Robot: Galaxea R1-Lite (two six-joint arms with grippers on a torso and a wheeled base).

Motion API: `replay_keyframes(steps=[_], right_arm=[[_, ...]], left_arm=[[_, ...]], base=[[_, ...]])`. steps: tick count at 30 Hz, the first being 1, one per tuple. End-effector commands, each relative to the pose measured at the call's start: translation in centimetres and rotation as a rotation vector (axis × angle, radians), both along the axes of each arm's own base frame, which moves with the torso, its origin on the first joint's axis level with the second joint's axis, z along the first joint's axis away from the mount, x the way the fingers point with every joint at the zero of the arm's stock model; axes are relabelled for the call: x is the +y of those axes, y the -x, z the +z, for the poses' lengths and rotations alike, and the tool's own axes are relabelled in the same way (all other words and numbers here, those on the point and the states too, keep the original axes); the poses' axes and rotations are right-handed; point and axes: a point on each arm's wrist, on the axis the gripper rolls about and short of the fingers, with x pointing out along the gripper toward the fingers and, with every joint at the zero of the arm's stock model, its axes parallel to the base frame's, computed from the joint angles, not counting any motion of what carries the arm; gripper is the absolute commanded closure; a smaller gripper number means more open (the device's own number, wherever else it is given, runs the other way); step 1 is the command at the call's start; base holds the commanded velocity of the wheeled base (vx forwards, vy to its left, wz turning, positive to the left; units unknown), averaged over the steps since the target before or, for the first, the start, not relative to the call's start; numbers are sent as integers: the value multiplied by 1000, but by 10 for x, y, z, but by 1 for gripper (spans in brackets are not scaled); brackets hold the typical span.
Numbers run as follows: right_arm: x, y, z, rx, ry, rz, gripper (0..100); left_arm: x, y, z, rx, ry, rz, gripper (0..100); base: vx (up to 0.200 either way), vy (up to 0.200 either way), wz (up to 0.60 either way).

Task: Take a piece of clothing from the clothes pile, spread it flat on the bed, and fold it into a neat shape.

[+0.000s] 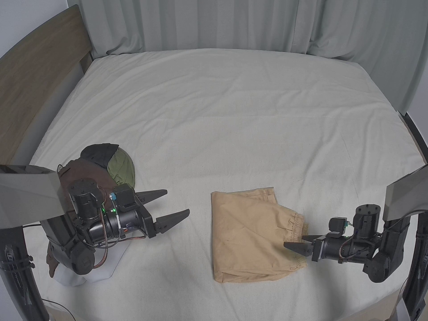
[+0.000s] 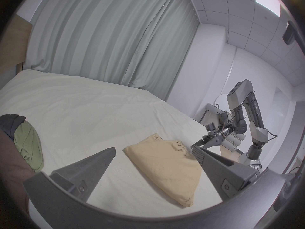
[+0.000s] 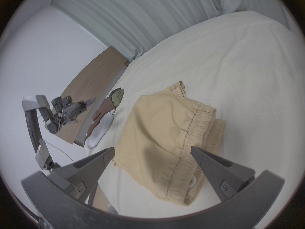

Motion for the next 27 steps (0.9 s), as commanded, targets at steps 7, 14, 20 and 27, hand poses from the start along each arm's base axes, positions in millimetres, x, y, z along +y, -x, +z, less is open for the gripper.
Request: replay_keyframes(steps=[7,14,20,27], right_arm=[[-27,19,-39,118,146,9,0],[-27,12,-54,159,134,-11,0],[-22,-1,-66,202,77,-50,0],[-2,-12,-66,225,-8,-44,0]], left_arm=[[4,0,2,-14,-3,3,0],[4,1,2,-11,-4,3,0],[4,1,2,-11,-4,1,0],[4,1,2,-11,-4,1,0]], base=[[0,0,0],[0,0,0],[0,0,0],[0,0,0]])
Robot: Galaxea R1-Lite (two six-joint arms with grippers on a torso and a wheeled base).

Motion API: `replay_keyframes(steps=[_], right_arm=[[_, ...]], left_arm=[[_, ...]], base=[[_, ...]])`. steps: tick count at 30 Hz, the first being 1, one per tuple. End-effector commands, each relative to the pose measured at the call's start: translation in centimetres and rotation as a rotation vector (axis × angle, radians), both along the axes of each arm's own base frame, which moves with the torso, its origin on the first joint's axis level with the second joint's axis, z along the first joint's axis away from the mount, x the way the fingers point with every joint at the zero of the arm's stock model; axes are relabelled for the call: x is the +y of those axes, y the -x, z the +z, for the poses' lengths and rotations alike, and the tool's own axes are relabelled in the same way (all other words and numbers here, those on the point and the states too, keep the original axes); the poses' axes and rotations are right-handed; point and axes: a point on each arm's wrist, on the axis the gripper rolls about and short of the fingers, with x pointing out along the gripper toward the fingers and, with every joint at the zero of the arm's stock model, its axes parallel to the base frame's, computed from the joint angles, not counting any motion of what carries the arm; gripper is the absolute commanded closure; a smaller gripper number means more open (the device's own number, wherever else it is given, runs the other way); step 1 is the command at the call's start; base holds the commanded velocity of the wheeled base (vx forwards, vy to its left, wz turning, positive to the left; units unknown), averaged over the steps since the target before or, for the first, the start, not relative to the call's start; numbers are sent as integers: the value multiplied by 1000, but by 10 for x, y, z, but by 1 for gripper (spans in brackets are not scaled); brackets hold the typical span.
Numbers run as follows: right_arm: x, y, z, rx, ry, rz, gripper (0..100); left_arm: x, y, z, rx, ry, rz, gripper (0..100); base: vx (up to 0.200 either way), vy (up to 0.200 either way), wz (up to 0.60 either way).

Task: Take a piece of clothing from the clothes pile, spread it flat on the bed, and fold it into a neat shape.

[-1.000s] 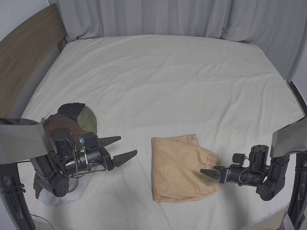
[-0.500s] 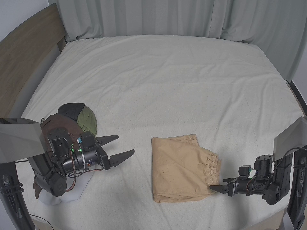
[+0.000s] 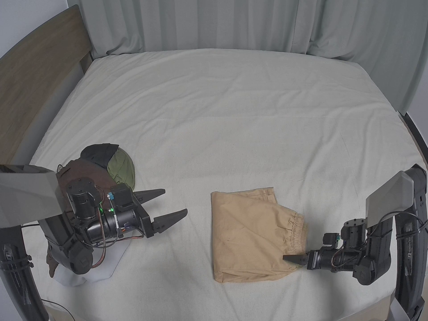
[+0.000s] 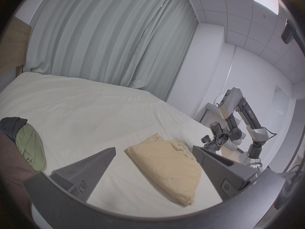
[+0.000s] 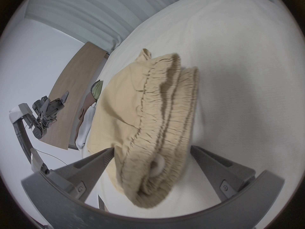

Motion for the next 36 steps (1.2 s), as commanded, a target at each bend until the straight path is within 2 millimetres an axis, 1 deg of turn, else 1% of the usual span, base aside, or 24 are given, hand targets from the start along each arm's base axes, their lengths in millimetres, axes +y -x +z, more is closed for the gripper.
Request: replay_keyframes(steps=[1,8,11,33,34,36], right_arm=[[14,-6,-6,3,-21,35,0],[33,-14,-6,-6,-67,54,0],[37,-17,-5,-4,-86,48,0],[37,-16,-5,2,-88,45,0],[37,-16,-5,2,-88,45,100],[37,-16,-5,3,-87,45,100]], left_arm=[[0,0,0,-2,1,-1,0],[0,1,-1,2,0,-1,0],[0,1,-1,4,-1,-1,0],[0,1,-1,4,-2,-2,0],[0,1,-1,2,-2,-2,0],[0,1,-1,2,-2,0,0]], base=[[0,0,0],[0,0,0],[0,0,0],[0,0,0],[0,0,0],[0,0,0]])
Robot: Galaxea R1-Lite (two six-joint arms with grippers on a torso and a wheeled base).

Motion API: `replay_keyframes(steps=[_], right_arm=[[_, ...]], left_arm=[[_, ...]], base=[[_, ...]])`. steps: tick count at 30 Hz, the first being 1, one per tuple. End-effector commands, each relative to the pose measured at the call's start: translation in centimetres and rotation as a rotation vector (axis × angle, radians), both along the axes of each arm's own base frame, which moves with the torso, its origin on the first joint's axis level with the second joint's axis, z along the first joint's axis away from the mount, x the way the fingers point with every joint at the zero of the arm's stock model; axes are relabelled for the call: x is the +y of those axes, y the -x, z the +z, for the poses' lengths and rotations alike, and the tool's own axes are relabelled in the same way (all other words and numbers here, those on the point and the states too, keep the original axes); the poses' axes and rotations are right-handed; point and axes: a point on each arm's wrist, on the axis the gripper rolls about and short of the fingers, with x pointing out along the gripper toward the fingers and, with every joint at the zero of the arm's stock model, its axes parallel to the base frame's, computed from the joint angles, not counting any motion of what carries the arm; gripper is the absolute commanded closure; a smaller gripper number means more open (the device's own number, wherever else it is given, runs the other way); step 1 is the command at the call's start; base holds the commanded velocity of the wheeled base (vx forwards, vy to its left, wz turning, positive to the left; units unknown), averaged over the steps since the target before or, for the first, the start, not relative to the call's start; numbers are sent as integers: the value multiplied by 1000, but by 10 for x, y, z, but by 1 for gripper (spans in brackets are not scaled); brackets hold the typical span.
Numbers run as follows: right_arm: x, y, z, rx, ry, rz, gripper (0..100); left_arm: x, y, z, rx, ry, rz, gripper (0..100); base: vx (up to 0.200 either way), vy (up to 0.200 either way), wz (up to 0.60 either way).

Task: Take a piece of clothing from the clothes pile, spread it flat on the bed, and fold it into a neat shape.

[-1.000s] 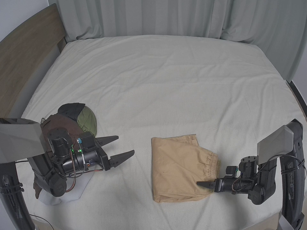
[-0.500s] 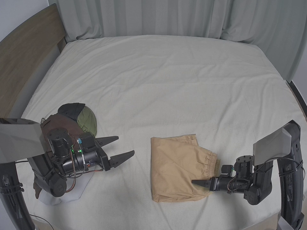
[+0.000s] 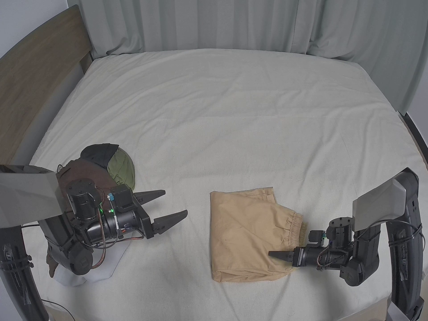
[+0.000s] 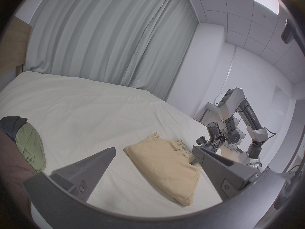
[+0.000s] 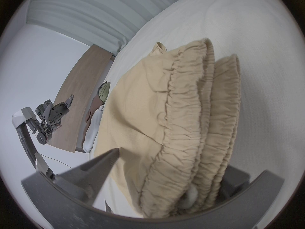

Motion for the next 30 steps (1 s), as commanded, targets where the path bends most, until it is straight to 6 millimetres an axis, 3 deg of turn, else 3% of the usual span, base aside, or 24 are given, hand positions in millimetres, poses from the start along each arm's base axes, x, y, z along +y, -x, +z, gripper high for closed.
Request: replay_keyframes(steps=[1,8,15,21,30], right_arm=[[0,1,0,2,0,3,100],[0,0,0,2,-1,1,100],[1,0,12,-33,-16,11,100],[6,11,70,-173,-85,73,100],[15,22,114,-304,-147,114,100]], left_arm=[[0,0,0,-1,1,1,0],[0,0,0,-3,1,0,0],[0,0,1,-4,1,1,0],[0,0,1,-6,2,1,0],[0,0,1,-6,2,1,0]], base=[[0,0,0],[0,0,0],[0,0,0],[0,0,0],[0,0,0]])
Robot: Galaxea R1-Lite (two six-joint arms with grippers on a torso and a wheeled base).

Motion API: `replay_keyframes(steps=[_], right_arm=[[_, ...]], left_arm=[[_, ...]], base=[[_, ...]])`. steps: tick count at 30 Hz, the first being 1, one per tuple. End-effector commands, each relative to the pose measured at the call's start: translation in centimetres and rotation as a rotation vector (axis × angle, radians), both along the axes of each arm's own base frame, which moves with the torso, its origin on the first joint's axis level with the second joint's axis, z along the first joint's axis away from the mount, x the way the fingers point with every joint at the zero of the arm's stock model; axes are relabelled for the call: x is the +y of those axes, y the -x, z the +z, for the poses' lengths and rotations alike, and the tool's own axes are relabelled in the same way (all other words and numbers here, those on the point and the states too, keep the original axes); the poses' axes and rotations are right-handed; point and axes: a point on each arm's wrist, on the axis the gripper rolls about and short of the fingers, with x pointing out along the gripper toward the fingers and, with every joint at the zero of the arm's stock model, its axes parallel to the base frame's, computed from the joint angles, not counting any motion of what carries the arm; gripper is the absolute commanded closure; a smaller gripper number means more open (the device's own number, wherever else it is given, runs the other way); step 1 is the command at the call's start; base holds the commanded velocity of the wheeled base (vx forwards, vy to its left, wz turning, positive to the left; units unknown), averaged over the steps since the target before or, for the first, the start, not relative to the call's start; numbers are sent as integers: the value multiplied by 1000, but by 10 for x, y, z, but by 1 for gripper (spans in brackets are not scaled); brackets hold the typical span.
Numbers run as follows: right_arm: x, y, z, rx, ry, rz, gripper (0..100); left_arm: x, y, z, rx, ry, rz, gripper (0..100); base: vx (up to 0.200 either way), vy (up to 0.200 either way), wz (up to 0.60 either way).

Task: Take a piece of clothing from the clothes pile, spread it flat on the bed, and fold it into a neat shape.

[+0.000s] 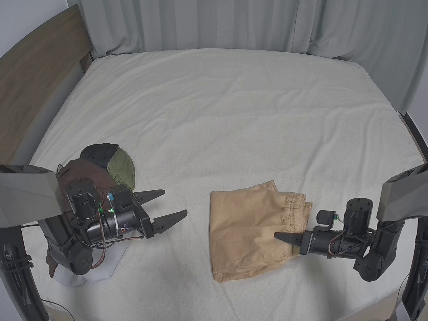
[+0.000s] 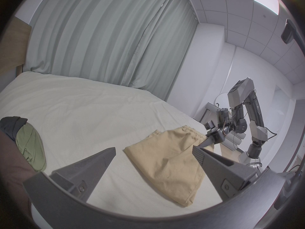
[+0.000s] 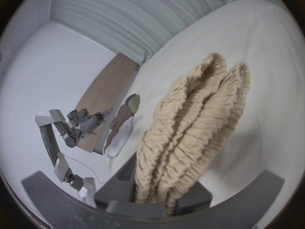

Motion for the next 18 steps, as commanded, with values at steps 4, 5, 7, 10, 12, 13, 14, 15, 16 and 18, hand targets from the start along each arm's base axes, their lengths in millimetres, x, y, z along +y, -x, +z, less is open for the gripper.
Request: replay_keyframes(steps=[4,5,7,10,12,13,14,15,16,18], right_arm=[[7,11,46,-121,-79,32,100],[7,11,46,-122,-82,32,100],[7,11,47,-123,-82,32,100],[8,10,47,-125,-83,32,100],[8,10,47,-125,-83,32,100],[8,10,47,-126,-83,32,100],[8,10,47,-126,-83,32,100],[8,10,47,-126,-83,32,100],[8,10,47,-125,-83,32,100],[8,10,48,-129,-84,32,100]], left_arm=[[0,0,0,-2,1,-1,0],[0,0,0,-2,1,-1,0],[0,0,0,-2,1,-1,0],[0,0,0,-4,1,1,0],[0,0,0,-4,1,1,0],[0,0,0,-4,1,1,0],[0,0,0,-4,1,1,0],[0,0,0,-4,1,1,0],[0,0,0,-4,1,1,0],[0,0,1,-5,2,1,0]], base=[[0,0,0],[0,0,0],[0,0,0],[0,0,0],[0,0,0],[0,0,0],[0,0,0],[0,0,0],[0,0,0],[0,0,0]])
